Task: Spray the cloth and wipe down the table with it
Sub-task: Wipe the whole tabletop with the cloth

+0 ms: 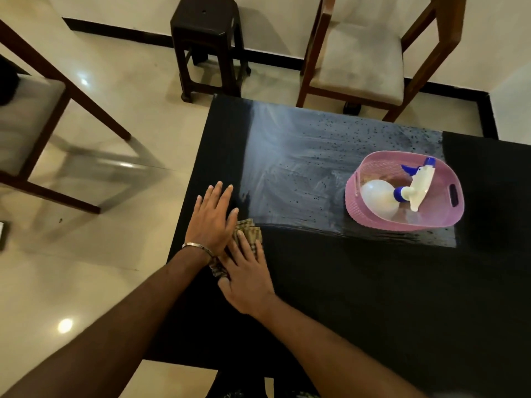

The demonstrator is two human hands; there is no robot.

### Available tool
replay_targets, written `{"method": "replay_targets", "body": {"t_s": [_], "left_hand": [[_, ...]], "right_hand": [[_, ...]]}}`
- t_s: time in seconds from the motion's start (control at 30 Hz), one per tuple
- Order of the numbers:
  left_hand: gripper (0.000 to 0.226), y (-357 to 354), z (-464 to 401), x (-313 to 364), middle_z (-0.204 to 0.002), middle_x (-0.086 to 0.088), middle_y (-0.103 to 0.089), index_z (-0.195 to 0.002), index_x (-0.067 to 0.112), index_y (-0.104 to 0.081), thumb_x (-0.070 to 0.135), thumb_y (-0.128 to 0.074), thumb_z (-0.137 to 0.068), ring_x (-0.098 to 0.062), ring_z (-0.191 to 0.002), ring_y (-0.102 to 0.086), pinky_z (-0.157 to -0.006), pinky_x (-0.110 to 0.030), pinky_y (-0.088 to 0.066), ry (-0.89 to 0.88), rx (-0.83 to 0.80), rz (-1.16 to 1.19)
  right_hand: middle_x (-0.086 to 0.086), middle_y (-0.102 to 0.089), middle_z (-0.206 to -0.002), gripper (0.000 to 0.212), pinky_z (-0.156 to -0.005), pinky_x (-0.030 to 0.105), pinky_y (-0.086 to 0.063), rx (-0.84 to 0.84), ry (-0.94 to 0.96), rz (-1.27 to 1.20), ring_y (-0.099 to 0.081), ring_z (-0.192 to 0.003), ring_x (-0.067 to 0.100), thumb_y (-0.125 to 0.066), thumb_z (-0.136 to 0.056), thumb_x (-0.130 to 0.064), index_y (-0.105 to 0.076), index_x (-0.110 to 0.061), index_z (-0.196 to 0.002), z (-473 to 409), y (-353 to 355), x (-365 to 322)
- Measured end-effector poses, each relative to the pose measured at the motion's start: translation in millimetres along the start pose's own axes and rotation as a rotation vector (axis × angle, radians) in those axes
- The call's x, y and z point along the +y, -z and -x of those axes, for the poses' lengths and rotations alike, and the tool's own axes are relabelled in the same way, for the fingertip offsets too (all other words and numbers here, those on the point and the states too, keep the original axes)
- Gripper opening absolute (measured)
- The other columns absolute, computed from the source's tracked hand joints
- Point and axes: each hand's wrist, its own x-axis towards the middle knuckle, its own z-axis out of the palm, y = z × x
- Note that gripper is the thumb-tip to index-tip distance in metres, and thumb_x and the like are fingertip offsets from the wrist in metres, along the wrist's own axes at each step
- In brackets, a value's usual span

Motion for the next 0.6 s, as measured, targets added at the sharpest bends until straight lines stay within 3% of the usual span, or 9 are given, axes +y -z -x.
{"method": "replay_targets", "body": {"t_s": [0.13,0.27,0.43,0.6], "left_hand": [[0.058,0.8,-8.2,-5.1,-0.16,-0.004,-0.014,-0.152,0.022,-0.019,0.044,-0.023,-0.098,-0.02,-0.149,-0.007,-0.12,-0.04,-0.005,-0.017,0.019,-0.025],[0.066,1.6,-13.8,-10.5,-0.16,-0.005,-0.017,-0.152,0.023,-0.021,0.05,-0.014,-0.092,-0.021,-0.149,-0.009,-0.12,-0.04,-0.006,-0.028,0.039,-0.021],[0.055,0.0,-17.9,-11.8,-0.16,-0.003,-0.016,-0.152,0.024,-0.02,0.041,-0.027,-0.1,-0.019,-0.149,-0.009,-0.121,-0.041,-0.008,0.002,0.044,-0.016],[0.063,7.3,-23.9,-17.6,-0.159,-0.004,-0.019,-0.151,0.023,-0.023,0.048,-0.016,-0.094,-0.021,-0.148,-0.012,-0.121,-0.042,-0.011,0.007,0.07,0.003]], "right_hand": [[-0.003,0.004,-0.167,0.064,-0.121,0.052,0.011,0.046,0.081,0.068,0.016,-0.152,0.02,-0.026,-0.097,-0.052,-0.01,-0.037,-0.157,-14.7,11.5,32.4],[-0.003,-0.003,-0.167,0.067,-0.122,0.055,0.0,0.164,-0.081,0.068,0.005,-0.153,0.022,-0.035,-0.095,-0.049,-0.014,-0.037,-0.157,-80.3,56.0,73.2],[-0.003,0.008,-0.167,0.066,-0.121,0.055,0.007,0.143,-0.269,0.023,0.012,-0.153,0.023,-0.032,-0.099,-0.047,-0.006,-0.035,-0.158,-145.3,104.2,94.3],[-0.002,0.005,-0.167,0.068,-0.122,0.054,0.003,0.197,-0.189,0.027,0.011,-0.153,0.024,-0.03,-0.095,-0.048,-0.005,-0.037,-0.158,-85.3,63.3,63.8]]}}
